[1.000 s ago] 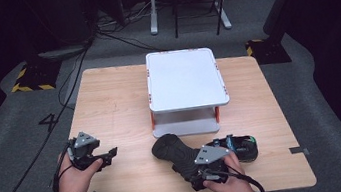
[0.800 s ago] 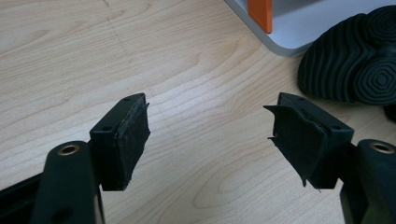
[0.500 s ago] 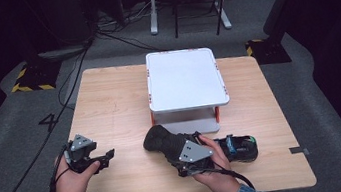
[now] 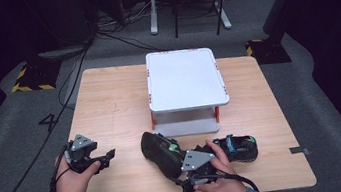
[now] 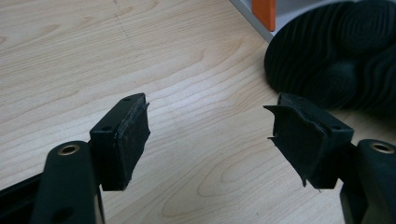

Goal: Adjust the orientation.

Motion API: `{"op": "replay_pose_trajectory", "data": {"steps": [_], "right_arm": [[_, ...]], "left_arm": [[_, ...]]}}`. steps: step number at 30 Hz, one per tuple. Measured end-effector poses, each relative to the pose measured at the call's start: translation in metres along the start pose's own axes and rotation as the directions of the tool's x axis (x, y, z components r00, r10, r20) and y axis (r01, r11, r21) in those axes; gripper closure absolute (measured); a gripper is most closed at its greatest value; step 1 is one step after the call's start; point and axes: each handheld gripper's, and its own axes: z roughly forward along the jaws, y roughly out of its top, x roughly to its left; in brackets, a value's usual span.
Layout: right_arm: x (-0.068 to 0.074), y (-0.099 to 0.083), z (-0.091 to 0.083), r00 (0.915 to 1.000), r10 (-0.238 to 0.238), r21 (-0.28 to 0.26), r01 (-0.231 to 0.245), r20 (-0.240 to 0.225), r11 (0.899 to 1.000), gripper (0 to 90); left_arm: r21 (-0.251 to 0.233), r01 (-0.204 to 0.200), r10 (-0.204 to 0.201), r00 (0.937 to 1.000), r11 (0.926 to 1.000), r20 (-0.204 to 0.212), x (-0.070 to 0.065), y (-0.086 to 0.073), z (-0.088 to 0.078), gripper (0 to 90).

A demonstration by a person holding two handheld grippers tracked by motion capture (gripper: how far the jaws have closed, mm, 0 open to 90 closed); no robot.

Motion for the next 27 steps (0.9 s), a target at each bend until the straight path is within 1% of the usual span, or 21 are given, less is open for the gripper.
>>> {"op": "replay_pose_trajectory", "data": {"steps": [1, 2, 3, 6, 7, 10, 11, 12, 14, 15, 16, 17, 18, 19, 20, 21, 23, 24, 25, 26, 27], "right_arm": [[0.001, 0.0, -0.005, 0.9991, 0.033, -0.006, -0.033, -0.025, 0.999, 15.3], [0.001, 0.001, -0.007, 0.9975, 0.053, -0.009, -0.053, -0.048, 0.999, 16.1], [0.004, 0.001, -0.009, 0.9979, 0.05, -0.03, -0.052, -0.042, 0.998, 17.0], [0.005, 0.001, -0.007, 0.9988, 0.043, -0.033, -0.043, -0.022, 0.999, 16.2], [0.007, 0.0, -0.004, 0.9986, 0.041, -0.018, -0.041, -0.035, 0.999, 18.0], [0.008, 0.0, -0.006, 0.998, 0.039, -0.023, -0.04, -0.05, 0.999, 18.0], [0.006, 0.003, -0.012, 0.9964, 0.055, -0.065, -0.059, -0.065, 0.996, 18.0], [0.006, 0.003, -0.012, 0.9964, 0.055, -0.065, -0.059, -0.065, 0.996, 18.0], [0.003, 0.007, -0.022, 0.9912, 0.116, -0.119, -0.123, -0.064, 0.985, 18.0], [-0.006, 0.009, -0.03, 0.9752, 0.22, -0.175, -0.221, -0.03, 0.959, 21.9], [-0.006, 0.009, -0.03, 0.9752, 0.22, -0.175, -0.221, -0.03, 0.959, 21.9], [-0.012, 0.009, -0.032, 0.9628, 0.27, -0.191, -0.268, -0.02, 0.944, 26.2], [-0.02, 0.008, -0.031, 0.9445, 0.327, -0.182, -0.327, -0.029, 0.927, 29.6], [-0.025, 0.007, -0.028, 0.9272, 0.371, -0.169, -0.374, -0.05, 0.912, 31.8], [-0.031, 0.005, -0.018, 0.9059, 0.411, -0.141, -0.422, -0.101, 0.895, 43.0], [-0.031, 0.005, -0.018, 0.9059, 0.411, -0.141, -0.422, -0.101, 0.895, 43.0], [-0.032, 0.005, -0.006, 0.9035, 0.411, -0.093, -0.422, -0.122, 0.902, 42.5], [-0.03, 0.005, -0.001, 0.9027, 0.411, -0.086, -0.423, -0.127, 0.902, 40.2], [-0.029, 0.005, 0.005, 0.8993, 0.415, -0.086, -0.428, -0.139, 0.9, 32.7], [-0.029, 0.006, 0.01, 0.8924, 0.427, -0.089, -0.442, -0.145, 0.893, 24.7], [-0.028, 0.007, 0.015, 0.8923, 0.423, -0.093, -0.44, -0.156, 0.893, 17.7]], "left_arm": [[-0.001, -0.001, 0.001, 1.0, 1.0, 0.0, 0.0, 0.0, 0.001, 27.6], [0.0, 0.0, 0.0, 1.0, 1.0, 0.005, -0.001, 0.001, 0.002, 27.6], [0.004, -0.004, 0.004, 1.0, 1.0, 0.007, -0.002, 0.002, 0.003, 27.6], [0.006, -0.016, 0.016, 0.9998, 0.9999, 0.012, -0.003, 0.004, 0.005, 27.6], [0.006, -0.016, 0.015, 0.9998, 0.9999, 0.015, -0.004, 0.004, 0.006, 27.6], [0.003, -0.013, 0.013, 0.9998, 0.9999, 0.017, -0.003, 0.005, 0.005, 27.6], [0.001, -0.007, 0.007, 0.9999, 1.0, 0.014, -0.002, 0.004, 0.005, 27.5], [0.001, -0.007, 0.007, 0.9999, 1.0, 0.014, -0.002, 0.004, 0.005, 27.5], [0.0, -0.005, 0.005, 0.9999, 1.0, 0.011, -0.001, 0.004, 0.005, 27.5], [0.005, -0.006, 0.006, 0.9999, 1.0, 0.009, -0.001, 0.003, 0.005, 27.5], [0.005, -0.006, 0.006, 0.9999, 1.0, 0.009, -0.001, 0.003, 0.005, 27.5], [0.005, -0.008, 0.008, 0.9999, 1.0, 0.009, -0.001, 0.003, 0.005, 27.5], [0.011, -0.006, 0.006, 0.9999, 0.9999, 0.012, -0.001, 0.002, 0.005, 27.5], [0.011, -0.008, 0.008, 0.9999, 0.9999, 0.009, -0.001, 0.002, 0.006, 27.5], [0.011, -0.008, 0.008, 0.9999, 0.9999, 0.008, -0.002, 0.001, 0.006, 27.6], [0.011, -0.008, 0.008, 0.9999, 0.9999, 0.008, -0.002, 0.001, 0.006, 27.5], [0.009, -0.004, 0.004, 1.0, 0.9999, 0.005, -0.001, 0.001, 0.005, 27.6], [0.01, -0.001, 0.001, 1.0, 1.0, 0.004, -0.001, 0.0, 0.005, 27.5], [0.013, -0.001, 0.001, 1.0, 0.9999, -0.002, 0.0, 0.0, 0.005, 27.5], [0.012, 0.004, -0.004, 1.0, 0.9999, -0.003, 0.0, -0.001, 0.005, 27.5], [0.016, 0.002, -0.002, 1.0, 0.9999, -0.006, 0.001, -0.002, 0.005, 27.5]]}}
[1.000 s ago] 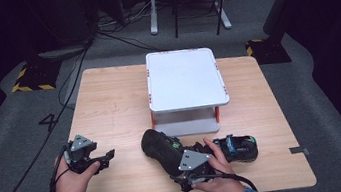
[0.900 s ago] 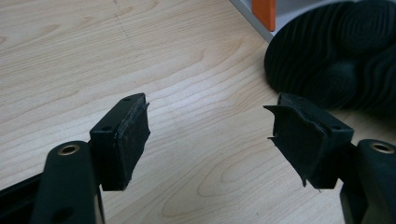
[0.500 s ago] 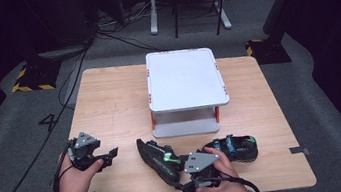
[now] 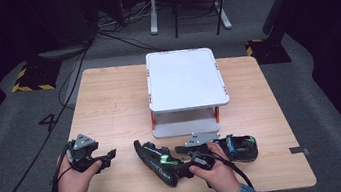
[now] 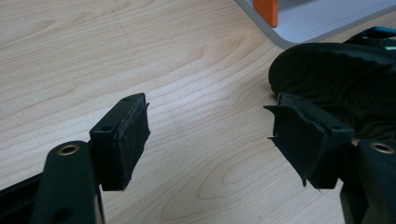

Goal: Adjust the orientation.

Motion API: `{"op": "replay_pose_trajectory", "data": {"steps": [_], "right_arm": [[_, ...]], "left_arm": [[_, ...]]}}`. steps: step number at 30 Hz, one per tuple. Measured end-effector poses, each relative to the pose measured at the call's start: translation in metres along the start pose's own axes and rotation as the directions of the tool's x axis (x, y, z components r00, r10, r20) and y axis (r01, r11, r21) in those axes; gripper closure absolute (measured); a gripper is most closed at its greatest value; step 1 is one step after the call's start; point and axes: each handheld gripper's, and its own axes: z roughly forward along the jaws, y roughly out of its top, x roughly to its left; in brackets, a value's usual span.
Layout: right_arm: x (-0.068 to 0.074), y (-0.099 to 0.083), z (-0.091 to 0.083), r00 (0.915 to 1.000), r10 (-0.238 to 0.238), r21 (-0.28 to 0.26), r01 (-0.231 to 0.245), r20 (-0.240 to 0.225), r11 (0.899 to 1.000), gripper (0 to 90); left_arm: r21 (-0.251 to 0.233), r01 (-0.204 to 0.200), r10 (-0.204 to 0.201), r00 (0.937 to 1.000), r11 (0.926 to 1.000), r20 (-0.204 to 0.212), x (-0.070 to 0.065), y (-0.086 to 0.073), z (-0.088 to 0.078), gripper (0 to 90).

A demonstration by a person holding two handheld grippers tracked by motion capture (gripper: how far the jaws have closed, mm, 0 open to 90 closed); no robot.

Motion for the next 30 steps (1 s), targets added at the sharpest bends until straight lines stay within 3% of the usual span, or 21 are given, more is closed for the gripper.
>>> {"op": "replay_pose_trajectory", "data": {"steps": [1, 4, 5, 6, 7, 8, 9, 10, 13, 14, 17, 21, 23, 24, 26, 27, 28, 30], "right_arm": [[0.0, 0.0, 0.0, 1.0, 0.0, 0.0, 0.0, 0.0, 1.0, 17.7], [0.004, -0.005, 0.01, 0.9971, 0.026, -0.017, -0.027, -0.071, 0.999, 17.4], [0.007, -0.006, 0.012, 0.994, 0.022, -0.017, -0.024, -0.107, 1.0, 29.4], [0.007, -0.006, 0.012, 0.994, 0.022, -0.017, -0.024, -0.107, 1.0, 29.4], [0.01, -0.005, 0.012, 0.9851, 0.002, -0.013, -0.004, -0.172, 1.0, 48.0], [0.014, -0.003, 0.011, 0.9749, -0.032, -0.012, 0.03, -0.22, 0.999, 60.7], [0.02, -0.001, 0.011, 0.9741, -0.104, -0.019, 0.102, -0.201, 0.995, 74.0], [0.025, 0.001, 0.011, 0.9698, -0.145, -0.014, 0.145, -0.196, 0.989, 75.3], [0.034, 0.002, 0.014, 0.9604, -0.204, -0.014, 0.205, -0.19, 0.979, 81.4], [0.037, 0.002, 0.014, 0.9562, -0.244, -0.017, 0.244, -0.162, 0.97, 83.2], [0.037, 0.004, 0.009, 0.9559, -0.264, 0.009, 0.267, -0.129, 0.964, 84.6], [0.029, 0.011, -0.008, 0.9652, -0.257, -0.065, 0.253, -0.051, 0.965, 84.5], [0.022, 0.014, -0.016, 0.9708, -0.237, -0.088, 0.24, 0.036, 0.967, 84.2], [0.022, 0.014, -0.016, 0.9708, -0.237, -0.088, 0.24, 0.036, 0.967, 84.2], [0.01, 0.012, -0.019, 0.9756, -0.188, -0.089, 0.198, 0.114, 0.976, 83.7], [0.01, 0.012, -0.019, 0.9756, -0.188, -0.089, 0.198, 0.114, 0.976, 83.7], [0.003, 0.009, -0.017, 0.9743, -0.166, -0.081, 0.18, 0.152, 0.98, 83.3], [0.0, 0.007, -0.015, 0.9732, -0.153, -0.076, 0.168, 0.171, 0.983, 83.1]], "left_arm": [[0.0, 0.0, 0.0, 1.0, 1.0, 0.0, 0.0, 0.0, 0.0, 27.5], [0.007, -0.003, 0.003, 1.0, 1.0, 0.006, -0.002, -0.001, 0.001, 27.6], [0.007, -0.003, 0.003, 1.0, 1.0, 0.006, -0.002, -0.001, 0.001, 27.5], [0.006, -0.004, 0.004, 1.0, 1.0, 0.006, -0.002, -0.001, 0.001, 27.5], [0.006, -0.007, 0.007, 1.0, 1.0, 0.003, -0.002, -0.001, 0.0, 27.5], [0.004, -0.002, 0.002, 1.0, 1.0, 0.006, -0.002, -0.001, 0.0, 27.5], [0.002, 0.0, 0.0, 1.0, 1.0, 0.004, -0.002, -0.001, -0.001, 27.5], [0.0, 0.001, -0.001, 1.0, 1.0, 0.003, -0.001, -0.001, -0.001, 27.5], [-0.001, 0.001, -0.001, 1.0, 1.0, 0.003, 0.0, -0.001, -0.001, 27.5], [-0.001, 0.002, -0.002, 1.0, 1.0, 0.005, 0.0, -0.001, -0.001, 27.6], [-0.003, -0.003, 0.003, 1.0, 1.0, 0.005, 0.001, 0.0, 0.0, 27.6], [0.002, -0.003, 0.003, 1.0, 1.0, 0.008, 0.0, 0.001, 0.002, 27.6], [0.003, -0.007, 0.007, 0.9999, 1.0, 0.01, -0.001, 0.001, 0.003, 27.5], [0.003, -0.007, 0.007, 0.9999, 1.0, 0.01, -0.001, 0.001, 0.003, 27.6], [0.005, -0.005, 0.005, 0.9999, 1.0, 0.011, -0.002, 0.002, 0.002, 27.5], [0.005, -0.005, 0.005, 0.9999, 1.0, 0.011, -0.002, 0.002, 0.002, 27.6], [0.002, -0.005, 0.005, 0.9999, 1.0, 0.01, -0.002, 0.001, 0.003, 27.5], [0.005, -0.005, 0.005, 0.9999, 1.0, 0.011, -0.002, 0.001, 0.002, 27.6]]}}
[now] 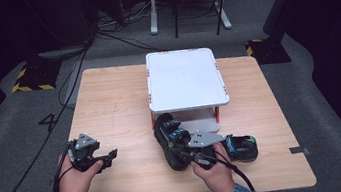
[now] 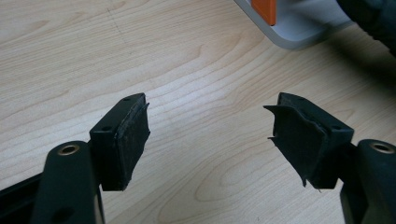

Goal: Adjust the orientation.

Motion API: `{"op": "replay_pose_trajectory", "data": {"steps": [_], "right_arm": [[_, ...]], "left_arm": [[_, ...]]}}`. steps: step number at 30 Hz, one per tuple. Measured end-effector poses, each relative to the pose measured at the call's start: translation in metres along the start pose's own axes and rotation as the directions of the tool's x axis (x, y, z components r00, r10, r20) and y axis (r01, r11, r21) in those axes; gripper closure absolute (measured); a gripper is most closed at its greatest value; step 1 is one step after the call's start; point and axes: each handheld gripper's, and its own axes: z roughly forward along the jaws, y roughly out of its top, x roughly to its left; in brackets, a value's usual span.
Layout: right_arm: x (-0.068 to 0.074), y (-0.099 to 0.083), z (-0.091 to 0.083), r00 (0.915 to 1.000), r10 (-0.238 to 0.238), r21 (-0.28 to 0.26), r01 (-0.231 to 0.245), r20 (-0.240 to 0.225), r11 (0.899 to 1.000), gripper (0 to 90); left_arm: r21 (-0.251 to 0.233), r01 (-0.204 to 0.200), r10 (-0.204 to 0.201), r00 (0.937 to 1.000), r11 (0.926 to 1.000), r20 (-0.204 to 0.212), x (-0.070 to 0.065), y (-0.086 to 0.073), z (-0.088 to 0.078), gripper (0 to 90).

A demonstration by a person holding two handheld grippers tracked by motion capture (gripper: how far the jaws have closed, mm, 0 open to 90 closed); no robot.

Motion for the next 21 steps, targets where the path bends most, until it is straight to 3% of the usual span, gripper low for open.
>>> {"op": "replay_pose_trajectory", "data": {"steps": [2, 3, 4, 5, 6, 7, 8, 11, 12, 14, 19, 21], "right_arm": [[-0.006, -0.006, 0.008, 0.9991, 0.027, 0.029, -0.028, 0.032, 0.999, 81.2], [-0.009, -0.009, 0.013, 0.9985, 0.053, 0.022, -0.053, 0.012, 0.998, 78.5], [-0.01, -0.012, 0.02, 0.9961, 0.088, 0.03, -0.088, -0.001, 0.996, 66.6], [-0.01, -0.012, 0.02, 0.9961, 0.088, 0.03, -0.088, -0.001, 0.996, 66.6], [-0.009, -0.011, 0.02, 0.9962, 0.087, 0.029, -0.087, 0.006, 0.996, 60.9], [-0.007, -0.01, 0.02, 0.9961, 0.088, 0.019, -0.087, -0.01, 0.996, 51.2], [-0.005, -0.009, 0.02, 0.9956, 0.09, 0.016, -0.089, -0.027, 0.996, 46.9], [-0.002, -0.005, 0.013, 0.9975, 0.068, 0.008, -0.068, -0.017, 0.998, 37.7], [-0.002, -0.001, 0.004, 0.9974, 0.054, -0.006, -0.054, -0.049, 0.998, 35.5], [-0.001, 0.0, 0.001, 0.9968, 0.049, -0.011, -0.05, -0.063, 0.999, 34.7], [-0.002, 0.007, -0.03, 0.9938, -0.055, -0.037, 0.052, -0.097, 0.998, 30.6], [-0.002, 0.009, -0.039, 0.9927, -0.068, -0.036, 0.065, -0.1, 0.997, 29.6]], "left_arm": [[0.0, -0.002, 0.002, 1.0, 1.0, -0.001, 0.0, 0.0, 0.0, 27.5], [-0.001, -0.001, 0.001, 1.0, 1.0, 0.0, 0.0, 0.0, 0.0, 27.5], [0.001, -0.004, 0.004, 1.0, 1.0, 0.0, 0.001, -0.001, 0.0, 27.5], [0.001, -0.004, 0.004, 1.0, 1.0, 0.0, 0.001, -0.001, 0.0, 27.5], [-0.003, -0.003, 0.003, 1.0, 1.0, -0.003, 0.001, -0.001, -0.001, 27.5], [-0.002, -0.001, 0.001, 1.0, 1.0, -0.002, 0.001, -0.001, -0.001, 27.6], [-0.004, 0.001, -0.001, 1.0, 1.0, -0.001, 0.001, -0.001, -0.001, 27.5], [-0.007, -0.003, 0.003, 1.0, 1.0, 0.0, 0.001, 0.0, -0.002, 27.6], [-0.011, -0.001, 0.001, 1.0, 0.9999, 0.002, 0.001, 0.001, -0.002, 27.5], [-0.01, -0.001, 0.002, 1.0, 1.0, 0.005, 0.0, 0.001, -0.002, 27.5], [-0.015, -0.006, 0.006, 1.0, 0.9999, 0.007, 0.0, 0.004, -0.002, 27.5], [-0.015, -0.009, 0.009, 0.9999, 0.9998, 0.012, -0.001, 0.005, 0.0, 27.5]]}}
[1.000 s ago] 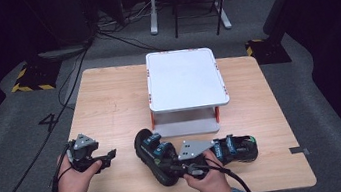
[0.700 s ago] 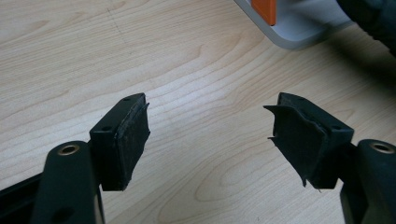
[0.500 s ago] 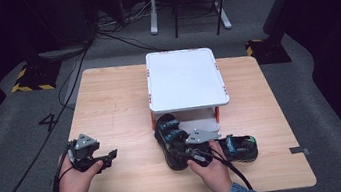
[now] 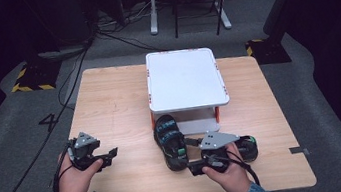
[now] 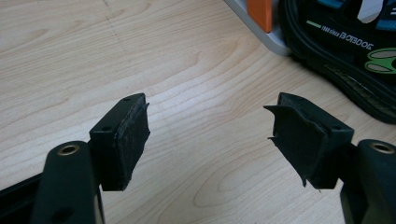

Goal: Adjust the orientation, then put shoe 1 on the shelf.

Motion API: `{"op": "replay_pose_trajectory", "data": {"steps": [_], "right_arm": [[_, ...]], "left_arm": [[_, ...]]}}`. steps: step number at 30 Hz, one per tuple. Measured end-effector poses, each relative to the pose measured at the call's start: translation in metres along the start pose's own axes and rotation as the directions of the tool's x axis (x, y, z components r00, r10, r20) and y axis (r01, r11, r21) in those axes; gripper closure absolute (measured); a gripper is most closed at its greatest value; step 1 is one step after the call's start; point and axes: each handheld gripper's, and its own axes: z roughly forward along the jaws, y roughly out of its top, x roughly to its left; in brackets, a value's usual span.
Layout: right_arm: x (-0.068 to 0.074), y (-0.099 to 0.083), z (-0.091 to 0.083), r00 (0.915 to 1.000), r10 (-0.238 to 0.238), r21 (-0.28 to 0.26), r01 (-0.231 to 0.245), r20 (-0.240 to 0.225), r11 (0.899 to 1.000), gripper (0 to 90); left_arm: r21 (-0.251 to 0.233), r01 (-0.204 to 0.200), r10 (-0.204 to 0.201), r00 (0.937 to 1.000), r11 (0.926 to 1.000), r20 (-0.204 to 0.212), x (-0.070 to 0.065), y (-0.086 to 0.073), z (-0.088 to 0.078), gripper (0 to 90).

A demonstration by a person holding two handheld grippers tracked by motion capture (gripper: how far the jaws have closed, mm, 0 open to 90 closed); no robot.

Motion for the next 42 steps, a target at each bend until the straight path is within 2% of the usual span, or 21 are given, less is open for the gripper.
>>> {"op": "replay_pose_trajectory", "data": {"steps": [1, 4, 7, 9, 11, 13, 15, 16, 17, 18, 19, 23, 26, 27, 30, 31, 35, 38, 39, 40, 42], "right_arm": [[0.001, 0.001, -0.008, 0.9999, -0.009, -0.006, 0.009, 0.015, 1.0, 26.0], [0.002, 0.001, -0.013, 0.9997, -0.017, -0.006, 0.017, 0.019, 1.0, 22.9], [0.005, -0.002, -0.015, 0.9994, -0.035, 0.027, 0.035, 0.006, 0.999, 23.1], [0.005, -0.008, -0.013, 0.9976, -0.063, 0.077, 0.065, -0.031, 0.995, 35.3], [0.006, -0.011, -0.011, 0.9959, -0.078, 0.095, 0.082, -0.045, 0.992, 37.1], [0.007, -0.019, -0.006, 0.9934, -0.105, 0.151, 0.111, -0.045, 0.982, 42.7], [0.007, -0.02, -0.004, 0.9947, -0.092, 0.165, 0.098, -0.046, 0.981, 43.2], [0.006, -0.023, -0.001, 0.9965, -0.076, 0.191, 0.081, -0.037, 0.978, 44.0], [0.006, -0.028, 0.005, 0.9979, -0.058, 0.238, 0.063, -0.03, 0.969, 44.2], [0.006, -0.028, 0.005, 0.9979, -0.058, 0.238, 0.063, -0.03, 0.969, 44.2], [0.007, -0.032, 0.01, 0.9976, -0.062, 0.266, 0.068, -0.029, 0.962, 45.4], [0.009, -0.037, 0.019, 0.9966, -0.07, 0.281, 0.079, -0.044, 0.957, 47.5], [0.009, -0.039, 0.025, 0.9946, -0.074, 0.278, 0.092, -0.073, 0.956, 51.8], [0.01, -0.037, 0.029, 0.9921, -0.083, 0.247, 0.104, -0.094, 0.963, 54.5], [0.007, -0.033, 0.035, 0.9918, -0.084, 0.244, 0.106, -0.096, 0.964, 60.3], [0.003, -0.031, 0.044, 0.9919, -0.065, 0.233, 0.089, -0.109, 0.968, 64.4], [0.004, -0.027, 0.054, 0.9888, -0.062, 0.221, 0.091, -0.136, 0.971, 66.8], [0.004, -0.021, 0.063, 0.989, -0.076, 0.21, 0.102, -0.127, 0.972, 70.7], [0.003, -0.019, 0.065, 0.9905, -0.07, 0.196, 0.093, -0.118, 0.976, 69.9], [-0.001, -0.015, 0.069, 0.9936, -0.065, 0.152, 0.078, -0.092, 0.985, 70.9], [-0.008, -0.01, 0.073, 0.996, -0.044, 0.127, 0.054, -0.078, 0.99, 71.2]], "left_arm": [[0.001, -0.009, 0.009, 0.9999, 1.0, 0.005, 0.0, 0.002, 0.002, 27.4], [0.002, -0.011, 0.011, 0.9999, 0.9999, 0.013, -0.002, 0.004, 0.004, 27.4], [0.008, -0.019, 0.019, 0.9996, 0.9998, 0.021, -0.003, 0.007, 0.008, 27.3], [0.007, -0.022, 0.022, 0.9994, 0.9997, 0.025, -0.004, 0.009, 0.01, 27.3], [0.007, -0.028, 0.027, 0.9992, 0.9996, 0.03, -0.004, 0.01, 0.011, 27.2], [0.006, -0.028, 0.027, 0.9991, 0.9996, 0.032, -0.004, 0.011, 0.012, 27.2], [0.008, -0.027, 0.027, 0.9992, 0.9996, 0.03, -0.005, 0.01, 0.012, 27.2], [0.008, -0.027, 0.027, 0.9992, 0.9996, 0.03, -0.005, 0.01, 0.012, 27.2], [0.008, -0.03, 0.029, 0.999, 0.9995, 0.033, -0.004, 0.011, 0.012, 27.2], [0.008, -0.028, 0.028, 0.999, 0.9996, 0.035, -0.004, 0.01, 0.012, 27.2], [0.01, -0.029, 0.028, 0.9992, 0.9995, 0.03, -0.004, 0.01, 0.012, 27.2], [0.014, -0.035, 0.035, 0.999, 0.9993, 0.027, -0.005, 0.01, 0.014, 27.1], [0.019, -0.032, 0.032, 0.9991, 0.9993, 0.029, -0.005, 0.009, 0.014, 27.1], [0.02, -0.029, 0.028, 0.9992, 0.9994, 0.028, -0.006, 0.008, 0.013, 27.1], [0.018, -0.03, 0.029, 0.9992, 0.9994, 0.026, -0.004, 0.007, 0.011, 27.1], [0.016, -0.026, 0.026, 0.9994, 0.9995, 0.022, -0.004, 0.007, 0.01, 27.1], [0.012, -0.017, 0.016, 0.9997, 0.9998, 0.016, -0.003, 0.004, 0.008, 27.1], [0.014, -0.011, 0.011, 0.9999, 0.9998, 0.012, -0.002, 0.003, 0.007, 27.1], [0.016, -0.009, 0.009, 0.9999, 0.9998, 0.011, -0.002, 0.002, 0.007, 27.1], [0.017, -0.012, 0.012, 0.9998, 0.9998, 0.012, -0.002, 0.002, 0.006, 27.1], [0.018, -0.009, 0.009, 0.9999, 0.9998, 0.011, -0.002, 0.001, 0.006, 27.1]]}}
